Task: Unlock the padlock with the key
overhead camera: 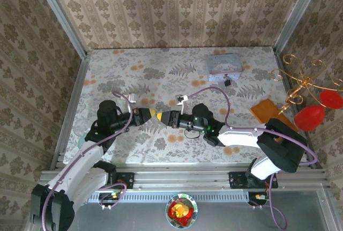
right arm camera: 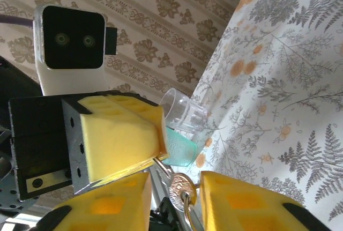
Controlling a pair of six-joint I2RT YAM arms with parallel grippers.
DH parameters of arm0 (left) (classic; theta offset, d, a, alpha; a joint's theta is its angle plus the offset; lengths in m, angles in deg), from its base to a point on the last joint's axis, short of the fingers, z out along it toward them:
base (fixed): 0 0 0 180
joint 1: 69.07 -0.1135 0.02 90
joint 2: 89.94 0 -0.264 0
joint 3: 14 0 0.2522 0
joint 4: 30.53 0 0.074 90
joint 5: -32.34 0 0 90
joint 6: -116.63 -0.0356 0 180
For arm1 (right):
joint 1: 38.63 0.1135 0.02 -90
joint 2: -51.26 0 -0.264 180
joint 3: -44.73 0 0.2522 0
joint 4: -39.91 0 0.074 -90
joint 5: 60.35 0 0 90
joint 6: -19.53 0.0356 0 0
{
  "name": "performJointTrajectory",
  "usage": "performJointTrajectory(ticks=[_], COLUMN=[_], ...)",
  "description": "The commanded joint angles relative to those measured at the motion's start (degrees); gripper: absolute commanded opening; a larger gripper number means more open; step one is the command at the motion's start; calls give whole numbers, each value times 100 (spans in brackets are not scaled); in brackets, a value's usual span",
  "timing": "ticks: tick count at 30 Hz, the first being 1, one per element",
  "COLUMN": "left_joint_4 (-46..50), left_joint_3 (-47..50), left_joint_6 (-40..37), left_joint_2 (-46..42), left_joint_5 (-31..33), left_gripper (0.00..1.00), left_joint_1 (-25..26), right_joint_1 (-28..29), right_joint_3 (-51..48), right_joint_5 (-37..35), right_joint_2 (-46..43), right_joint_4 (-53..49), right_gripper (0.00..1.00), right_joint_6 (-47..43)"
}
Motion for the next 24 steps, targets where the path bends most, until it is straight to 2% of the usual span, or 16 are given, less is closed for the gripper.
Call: performJointTrajectory(ticks=[1, 19, 24], left_joint_4=[-57, -74, -85], left_joint_3=[-106, -77, -54], left_joint_6=[-99, -159, -150], left_joint_2=[24, 98, 109], left_joint_5=[-196, -151, -82], left_gripper=[0, 0, 0], left_joint_1=[-45, -52, -42], right_joint_1=[4, 42, 61], right_joint_3=[184, 211, 220], right_joint_5=[266, 300, 215], right_joint_2=[-12, 76, 84], right_joint_4=[16, 111, 94], right_gripper=[27, 2, 0], right_joint_6=[-131, 16, 78])
